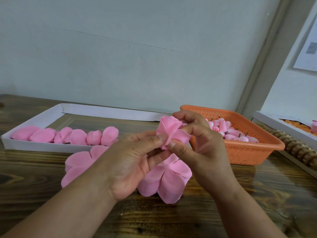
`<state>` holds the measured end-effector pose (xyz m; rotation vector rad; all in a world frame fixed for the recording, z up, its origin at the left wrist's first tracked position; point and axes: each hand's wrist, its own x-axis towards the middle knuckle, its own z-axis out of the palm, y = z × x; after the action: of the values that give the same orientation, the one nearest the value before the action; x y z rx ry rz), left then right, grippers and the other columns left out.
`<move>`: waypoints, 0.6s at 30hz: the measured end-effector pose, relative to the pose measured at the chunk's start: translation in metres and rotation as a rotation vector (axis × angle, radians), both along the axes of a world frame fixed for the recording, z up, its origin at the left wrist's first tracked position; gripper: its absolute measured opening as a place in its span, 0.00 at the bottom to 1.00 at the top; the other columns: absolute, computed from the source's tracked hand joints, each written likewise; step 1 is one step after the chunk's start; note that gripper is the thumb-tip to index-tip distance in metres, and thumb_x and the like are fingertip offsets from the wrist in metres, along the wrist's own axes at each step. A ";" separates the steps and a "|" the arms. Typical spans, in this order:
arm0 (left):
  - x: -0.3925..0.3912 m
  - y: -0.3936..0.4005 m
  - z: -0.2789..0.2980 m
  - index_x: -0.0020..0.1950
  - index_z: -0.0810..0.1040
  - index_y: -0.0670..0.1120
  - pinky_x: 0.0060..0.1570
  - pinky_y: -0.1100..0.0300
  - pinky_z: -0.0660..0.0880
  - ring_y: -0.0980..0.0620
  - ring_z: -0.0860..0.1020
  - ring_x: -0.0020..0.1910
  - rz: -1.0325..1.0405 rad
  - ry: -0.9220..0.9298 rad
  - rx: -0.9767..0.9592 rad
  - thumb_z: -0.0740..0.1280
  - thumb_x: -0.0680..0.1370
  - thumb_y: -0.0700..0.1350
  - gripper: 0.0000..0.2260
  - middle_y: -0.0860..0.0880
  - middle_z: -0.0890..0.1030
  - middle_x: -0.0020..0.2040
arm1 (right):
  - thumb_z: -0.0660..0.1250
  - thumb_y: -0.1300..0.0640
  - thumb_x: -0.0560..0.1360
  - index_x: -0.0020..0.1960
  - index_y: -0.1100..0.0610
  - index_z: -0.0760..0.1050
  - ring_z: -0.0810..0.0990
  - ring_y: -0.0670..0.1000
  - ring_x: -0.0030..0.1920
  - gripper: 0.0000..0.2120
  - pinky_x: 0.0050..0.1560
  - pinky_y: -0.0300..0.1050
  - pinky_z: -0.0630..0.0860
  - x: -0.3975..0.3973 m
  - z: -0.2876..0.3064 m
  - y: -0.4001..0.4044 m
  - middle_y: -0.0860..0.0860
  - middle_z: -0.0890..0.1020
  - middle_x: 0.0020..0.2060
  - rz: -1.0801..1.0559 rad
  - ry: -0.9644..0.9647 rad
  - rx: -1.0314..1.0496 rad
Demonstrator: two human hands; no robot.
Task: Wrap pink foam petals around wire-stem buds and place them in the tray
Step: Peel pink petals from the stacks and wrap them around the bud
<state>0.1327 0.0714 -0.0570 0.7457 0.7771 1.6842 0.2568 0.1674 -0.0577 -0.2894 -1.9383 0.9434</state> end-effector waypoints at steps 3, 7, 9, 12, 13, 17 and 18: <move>0.002 -0.001 0.001 0.44 0.84 0.36 0.43 0.61 0.80 0.51 0.83 0.43 0.001 -0.025 -0.003 0.70 0.66 0.41 0.11 0.41 0.83 0.44 | 0.72 0.60 0.65 0.41 0.63 0.77 0.73 0.42 0.61 0.09 0.61 0.37 0.68 0.000 0.000 -0.001 0.53 0.76 0.57 0.026 0.036 0.038; 0.004 -0.001 0.001 0.50 0.82 0.33 0.44 0.61 0.80 0.50 0.82 0.46 -0.002 -0.019 -0.021 0.69 0.70 0.41 0.14 0.40 0.82 0.47 | 0.72 0.60 0.67 0.42 0.60 0.81 0.72 0.44 0.63 0.05 0.61 0.35 0.67 0.001 0.002 -0.002 0.53 0.74 0.58 0.045 -0.036 0.102; 0.006 -0.002 0.002 0.53 0.82 0.35 0.46 0.61 0.80 0.50 0.82 0.49 -0.020 -0.027 -0.020 0.68 0.71 0.43 0.15 0.39 0.83 0.52 | 0.71 0.60 0.67 0.42 0.60 0.82 0.72 0.44 0.63 0.05 0.60 0.34 0.66 0.002 0.002 -0.001 0.53 0.74 0.58 0.026 -0.061 0.128; 0.008 -0.003 0.006 0.55 0.83 0.40 0.46 0.61 0.80 0.51 0.83 0.50 -0.048 -0.061 -0.013 0.67 0.71 0.49 0.18 0.40 0.83 0.52 | 0.70 0.61 0.67 0.42 0.62 0.82 0.72 0.42 0.62 0.06 0.59 0.32 0.66 0.003 0.002 -0.001 0.54 0.74 0.58 -0.005 -0.083 0.172; 0.008 -0.002 0.006 0.55 0.83 0.39 0.46 0.61 0.80 0.50 0.83 0.49 -0.044 -0.080 -0.025 0.66 0.71 0.51 0.20 0.40 0.83 0.52 | 0.70 0.61 0.67 0.42 0.63 0.82 0.72 0.42 0.62 0.07 0.58 0.31 0.66 0.002 0.002 -0.001 0.54 0.74 0.58 -0.013 -0.087 0.180; 0.005 -0.001 0.004 0.50 0.83 0.35 0.42 0.59 0.81 0.48 0.83 0.45 -0.033 -0.125 -0.077 0.62 0.73 0.48 0.19 0.36 0.83 0.49 | 0.69 0.62 0.67 0.42 0.64 0.82 0.71 0.41 0.62 0.07 0.58 0.31 0.66 0.002 0.001 -0.001 0.53 0.74 0.58 -0.025 -0.085 0.183; 0.005 -0.001 0.003 0.50 0.83 0.34 0.42 0.58 0.81 0.47 0.83 0.46 -0.025 -0.124 -0.079 0.63 0.71 0.45 0.18 0.34 0.82 0.50 | 0.69 0.62 0.67 0.42 0.63 0.82 0.71 0.41 0.62 0.07 0.58 0.30 0.66 0.002 0.001 0.000 0.53 0.74 0.58 -0.026 -0.088 0.187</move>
<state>0.1378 0.0704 -0.0541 0.5890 0.7398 1.6510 0.2592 0.1671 -0.0562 -0.2500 -2.0825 0.7365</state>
